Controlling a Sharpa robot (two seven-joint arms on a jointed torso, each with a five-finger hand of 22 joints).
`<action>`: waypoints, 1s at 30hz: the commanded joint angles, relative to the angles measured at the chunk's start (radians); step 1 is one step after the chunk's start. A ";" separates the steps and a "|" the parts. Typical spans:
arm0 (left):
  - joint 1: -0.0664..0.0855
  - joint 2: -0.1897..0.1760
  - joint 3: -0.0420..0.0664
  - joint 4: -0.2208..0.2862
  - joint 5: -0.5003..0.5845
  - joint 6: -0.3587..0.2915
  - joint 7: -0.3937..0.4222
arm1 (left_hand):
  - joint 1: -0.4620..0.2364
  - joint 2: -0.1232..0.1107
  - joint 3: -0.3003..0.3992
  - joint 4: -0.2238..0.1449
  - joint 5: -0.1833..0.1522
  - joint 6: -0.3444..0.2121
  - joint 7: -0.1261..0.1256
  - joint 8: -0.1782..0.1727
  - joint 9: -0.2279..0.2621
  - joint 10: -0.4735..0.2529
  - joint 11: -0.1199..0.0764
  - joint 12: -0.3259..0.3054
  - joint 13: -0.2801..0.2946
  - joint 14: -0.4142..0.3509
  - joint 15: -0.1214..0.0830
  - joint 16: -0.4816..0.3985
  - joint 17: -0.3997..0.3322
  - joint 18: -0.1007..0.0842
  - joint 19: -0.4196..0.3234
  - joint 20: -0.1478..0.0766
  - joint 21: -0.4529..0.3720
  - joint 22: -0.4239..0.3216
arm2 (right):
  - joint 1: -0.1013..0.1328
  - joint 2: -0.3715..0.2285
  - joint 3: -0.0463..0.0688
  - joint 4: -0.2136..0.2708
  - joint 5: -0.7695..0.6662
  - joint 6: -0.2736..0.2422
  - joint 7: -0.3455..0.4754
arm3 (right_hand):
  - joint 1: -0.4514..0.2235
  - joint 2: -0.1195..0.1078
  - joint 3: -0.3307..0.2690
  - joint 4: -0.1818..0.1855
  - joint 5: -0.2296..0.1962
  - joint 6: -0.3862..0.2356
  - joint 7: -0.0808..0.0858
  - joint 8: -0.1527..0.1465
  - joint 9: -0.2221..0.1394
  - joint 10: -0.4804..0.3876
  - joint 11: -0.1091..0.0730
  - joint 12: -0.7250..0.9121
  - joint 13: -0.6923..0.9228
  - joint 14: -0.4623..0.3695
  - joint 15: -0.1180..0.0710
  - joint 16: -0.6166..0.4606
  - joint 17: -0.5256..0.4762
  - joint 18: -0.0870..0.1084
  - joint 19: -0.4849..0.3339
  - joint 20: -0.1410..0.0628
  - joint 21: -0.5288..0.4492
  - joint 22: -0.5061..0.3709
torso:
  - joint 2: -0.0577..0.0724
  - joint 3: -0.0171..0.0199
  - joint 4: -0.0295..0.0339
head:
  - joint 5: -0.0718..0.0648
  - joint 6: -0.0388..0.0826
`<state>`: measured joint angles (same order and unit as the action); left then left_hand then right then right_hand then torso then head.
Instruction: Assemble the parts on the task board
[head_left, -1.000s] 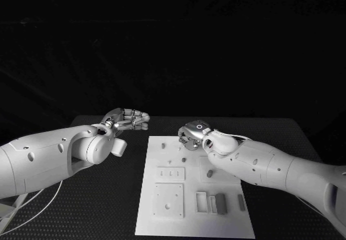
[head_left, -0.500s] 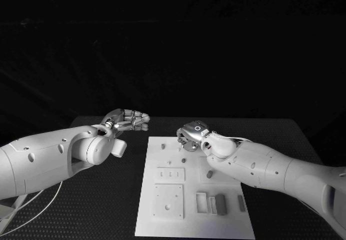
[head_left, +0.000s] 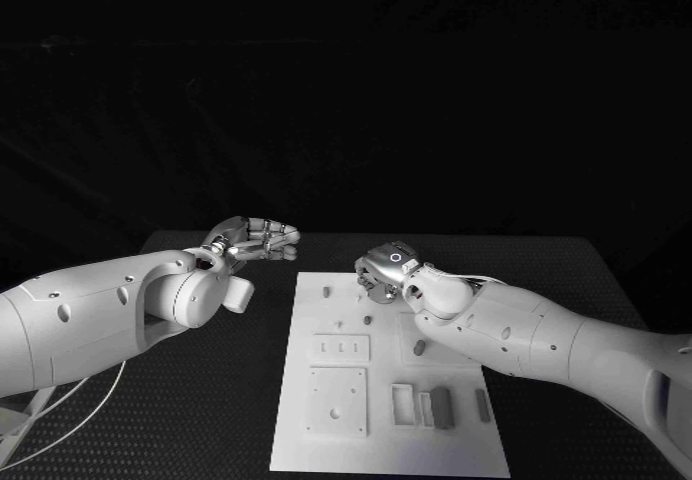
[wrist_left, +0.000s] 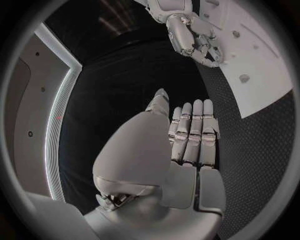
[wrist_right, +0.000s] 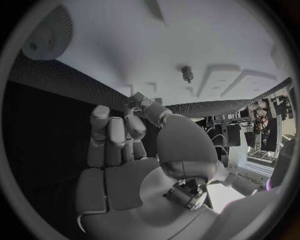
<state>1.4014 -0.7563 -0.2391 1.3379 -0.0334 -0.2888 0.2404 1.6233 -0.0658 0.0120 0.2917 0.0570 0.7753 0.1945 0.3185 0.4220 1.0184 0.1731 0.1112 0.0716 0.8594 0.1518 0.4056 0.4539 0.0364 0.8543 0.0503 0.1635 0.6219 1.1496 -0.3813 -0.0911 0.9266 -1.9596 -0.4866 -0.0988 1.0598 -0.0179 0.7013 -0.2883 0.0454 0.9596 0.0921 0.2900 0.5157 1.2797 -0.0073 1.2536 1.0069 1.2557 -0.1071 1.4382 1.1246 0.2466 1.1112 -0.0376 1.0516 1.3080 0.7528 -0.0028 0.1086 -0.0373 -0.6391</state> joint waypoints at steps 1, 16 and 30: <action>0.001 0.003 0.001 0.001 0.000 0.018 0.005 | -0.008 0.000 -0.006 -0.001 -0.004 0.002 0.005 -0.005 -0.001 0.004 0.004 -0.004 -0.002 -0.002 0.004 -0.006 0.002 0.015 0.002 0.006 -0.004 -0.001 | -0.001 0.004 -0.001 0.000 -0.026 0.009 -0.014 | 0.000 -0.007 0.007 0.001 0.003 0.024 0.014 0.012 0.030 0.006 0.002 -0.007 -0.001 0.006 0.000 0.000 -0.001 0.015 -0.002 -0.009 0.006 0.012 | 0.000 -0.0001 0.0002 | -0.002 0.001; 0.001 0.003 0.001 0.000 0.001 0.017 0.005 | -0.010 0.000 -0.008 -0.001 -0.004 0.002 0.005 -0.006 -0.001 0.004 0.004 -0.006 -0.002 -0.002 0.004 -0.007 0.003 0.015 0.002 0.006 -0.004 -0.001 | -0.003 0.011 -0.001 -0.014 -0.025 0.027 -0.017 | 0.000 -0.008 0.008 0.001 0.003 0.025 0.013 0.012 0.030 0.007 0.001 -0.009 -0.003 0.006 -0.001 -0.001 -0.004 0.015 -0.002 -0.010 0.006 0.011 | 0.001 -0.0011 0.0006 | -0.002 -0.009; 0.001 0.005 0.001 0.000 0.001 0.017 0.006 | -0.011 -0.001 -0.009 -0.001 -0.005 0.002 0.005 -0.006 -0.002 0.005 0.004 -0.006 -0.002 -0.001 0.004 -0.008 0.004 0.015 0.003 0.006 -0.005 -0.001 | -0.004 0.015 -0.002 -0.026 -0.024 0.044 -0.021 | -0.001 -0.008 0.009 0.001 0.003 0.026 0.013 0.012 0.030 0.007 0.001 -0.010 -0.004 0.005 -0.001 -0.003 -0.007 0.015 -0.003 -0.010 0.005 0.011 | 0.002 -0.0023 0.0003 | 0.000 -0.018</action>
<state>1.4015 -0.7541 -0.2392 1.3370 -0.0331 -0.2866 0.2388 1.6233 -0.0657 0.0093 0.2889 0.0571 0.7753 0.1945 0.3185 0.4211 1.0184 0.1731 0.1112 0.0709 0.8594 0.1518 0.4019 0.4567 0.0357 0.8543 0.0503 0.1635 0.6219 1.1472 -0.3659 -0.0919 0.9025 -1.9702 -0.4651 -0.1130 1.0483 -0.0294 0.7040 -0.2857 0.0424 0.9624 0.0895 0.3003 0.5161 1.2797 -0.0073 1.2498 1.0033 1.2538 -0.1053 1.4381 1.1181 0.2466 1.1109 -0.0374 1.0516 1.3077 0.7544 -0.0048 0.1092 -0.0368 -0.6551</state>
